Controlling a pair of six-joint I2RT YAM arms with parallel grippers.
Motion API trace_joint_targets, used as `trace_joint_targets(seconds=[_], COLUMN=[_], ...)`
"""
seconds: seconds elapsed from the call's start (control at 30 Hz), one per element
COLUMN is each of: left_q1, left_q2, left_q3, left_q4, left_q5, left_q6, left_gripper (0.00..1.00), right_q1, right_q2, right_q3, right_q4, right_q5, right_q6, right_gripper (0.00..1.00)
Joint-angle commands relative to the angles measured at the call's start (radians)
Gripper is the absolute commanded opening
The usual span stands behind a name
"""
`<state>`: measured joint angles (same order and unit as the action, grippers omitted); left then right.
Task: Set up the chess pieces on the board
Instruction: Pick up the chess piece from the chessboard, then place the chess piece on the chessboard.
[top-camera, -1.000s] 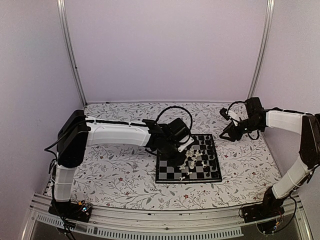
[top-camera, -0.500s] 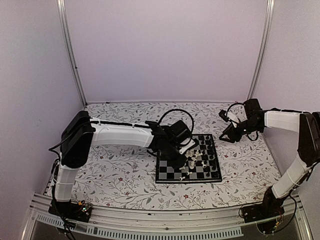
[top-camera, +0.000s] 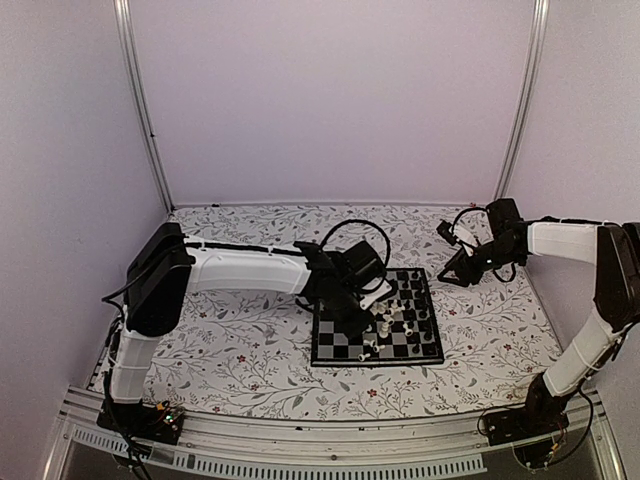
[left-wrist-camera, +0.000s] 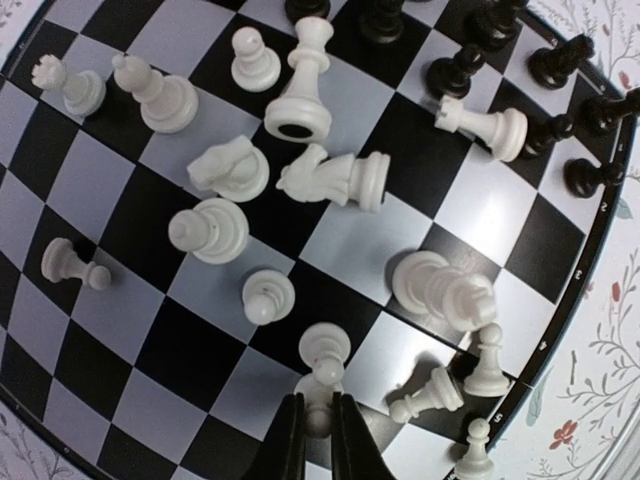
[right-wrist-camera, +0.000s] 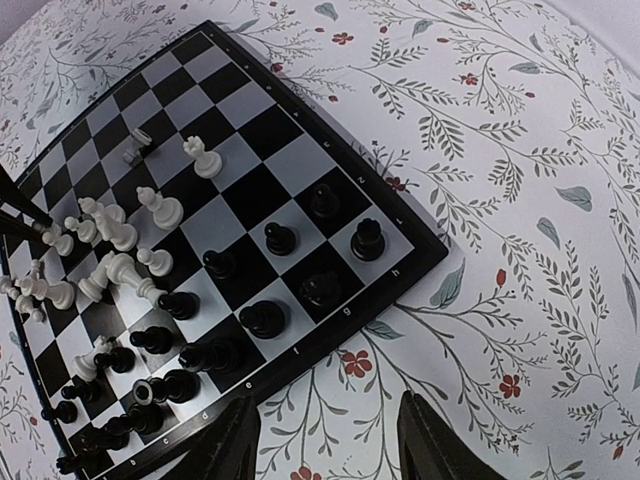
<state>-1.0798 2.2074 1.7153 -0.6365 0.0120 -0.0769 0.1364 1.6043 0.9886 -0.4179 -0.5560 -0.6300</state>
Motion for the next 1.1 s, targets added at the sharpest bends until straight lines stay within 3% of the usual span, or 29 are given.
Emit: trace_joint_targets(seconds=[0.0, 0.37, 0.6, 0.77, 1.07], left_q1=[-0.003, 0.138, 0.234, 0.262, 0.270], left_q2=[-0.044, -0.071, 0.065, 0.176, 0.216], left_q3=[0.033, 0.104, 0.303, 0.445, 0.445], left_q4=[-0.042, -0.053, -0.083, -0.141, -0.155], left_q5=[-0.009, -0.090, -0.105, -0.118, -0.127], left_q6=[0.020, 0.075, 0.080, 0.057, 0.057], left_gripper=[0.07, 0.05, 0.04, 0.05, 0.05], right_q1=[0.002, 0.003, 0.005, 0.004, 0.006], right_q2=[0.017, 0.022, 0.017, 0.018, 0.036], right_q3=[0.001, 0.002, 0.001, 0.000, 0.002], right_q4=[0.008, 0.005, 0.005, 0.004, -0.004], right_q5=[0.001, 0.010, 0.028, 0.030, 0.034], right_q6=[-0.011, -0.015, -0.023, -0.028, -0.038], right_gripper=[0.51, 0.50, 0.50, 0.50, 0.50])
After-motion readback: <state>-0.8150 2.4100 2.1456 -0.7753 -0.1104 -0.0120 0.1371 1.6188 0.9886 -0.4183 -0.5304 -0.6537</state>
